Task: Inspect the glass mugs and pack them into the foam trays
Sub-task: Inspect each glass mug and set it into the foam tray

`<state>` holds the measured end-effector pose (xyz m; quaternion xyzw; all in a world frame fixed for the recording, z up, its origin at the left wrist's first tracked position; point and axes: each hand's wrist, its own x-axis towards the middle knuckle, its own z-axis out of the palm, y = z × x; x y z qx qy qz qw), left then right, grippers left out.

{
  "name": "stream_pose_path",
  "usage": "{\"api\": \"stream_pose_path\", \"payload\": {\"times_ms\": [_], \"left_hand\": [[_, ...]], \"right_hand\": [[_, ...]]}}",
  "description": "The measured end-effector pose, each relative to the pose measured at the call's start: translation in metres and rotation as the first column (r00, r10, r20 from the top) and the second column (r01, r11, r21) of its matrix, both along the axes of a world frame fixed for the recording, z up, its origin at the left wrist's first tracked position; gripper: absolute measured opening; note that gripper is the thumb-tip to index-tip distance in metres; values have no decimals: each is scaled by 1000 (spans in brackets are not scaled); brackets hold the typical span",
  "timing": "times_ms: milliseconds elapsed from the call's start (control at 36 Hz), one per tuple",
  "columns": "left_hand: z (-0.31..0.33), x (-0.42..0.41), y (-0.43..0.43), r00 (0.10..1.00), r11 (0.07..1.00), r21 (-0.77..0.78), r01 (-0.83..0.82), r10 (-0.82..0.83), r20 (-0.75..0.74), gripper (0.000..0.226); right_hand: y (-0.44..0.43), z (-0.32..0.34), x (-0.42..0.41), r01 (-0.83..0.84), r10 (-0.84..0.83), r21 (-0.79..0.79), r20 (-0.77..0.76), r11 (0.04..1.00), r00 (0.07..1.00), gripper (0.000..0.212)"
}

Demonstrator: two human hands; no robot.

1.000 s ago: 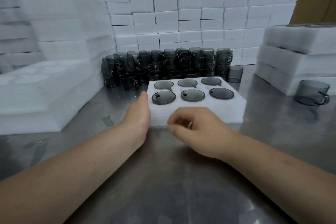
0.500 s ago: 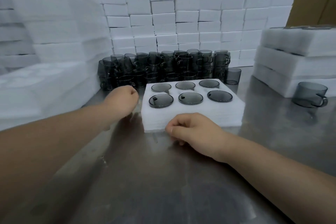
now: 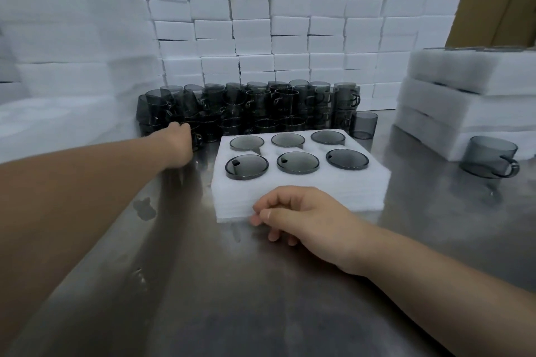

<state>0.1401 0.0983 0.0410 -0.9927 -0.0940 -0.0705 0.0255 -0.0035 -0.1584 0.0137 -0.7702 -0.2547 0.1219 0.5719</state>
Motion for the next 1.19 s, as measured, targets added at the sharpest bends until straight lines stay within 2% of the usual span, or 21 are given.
{"api": "stream_pose_path", "payload": {"times_ms": [139,278,333,417,472,556,667,778,861,889,973,1028,1084,1195], "left_hand": [[-5,0,1,995,1000,23,7,-9,102,31],[-8,-6,-1,978,999,-33,-14,20,207,24],[-6,-10,-5,969,997,-77,-19,37,243,28],[3,-21,-15,925,990,-143,14,41,378,30],[15,-32,-26,880,969,-243,51,72,469,33],[37,-54,-45,783,889,-433,147,162,600,33],[57,-87,-69,665,755,-556,347,221,714,12],[48,-121,-94,634,610,-615,500,226,739,9],[30,-144,-111,638,423,-661,620,219,738,13],[22,-150,-115,628,417,-650,635,212,749,13],[4,-160,-121,590,524,-559,643,127,797,14],[-1,-163,-119,591,535,-540,649,93,802,13],[-3,-165,-118,589,544,-519,659,56,806,14],[-9,-175,-116,538,585,-395,709,-87,838,12]], "right_hand": [[-1,0,1,2,-2,-7,1,1000,1000,12],[-1,1,0,3,-3,-6,0,1000,1000,14],[-1,1,-1,0,0,-3,-2,1000,1000,14],[-1,1,-2,0,0,-9,-5,1000,1000,12],[-1,0,-1,3,-3,-17,-2,1000,1000,12],[-1,1,-2,-1,1,-23,6,1000,1000,11],[1,3,-5,-2,2,-16,27,1000,1000,12],[0,6,-7,0,0,31,1,1000,1000,16],[0,8,-8,35,-28,123,-56,992,998,21],[0,8,-9,49,-40,160,-57,986,998,23],[0,8,-10,108,-116,258,15,960,993,23],[0,7,-11,129,-158,287,80,949,984,16],[1,7,-11,115,-152,278,117,954,981,10],[0,7,-13,60,-118,228,252,972,960,24]]}}
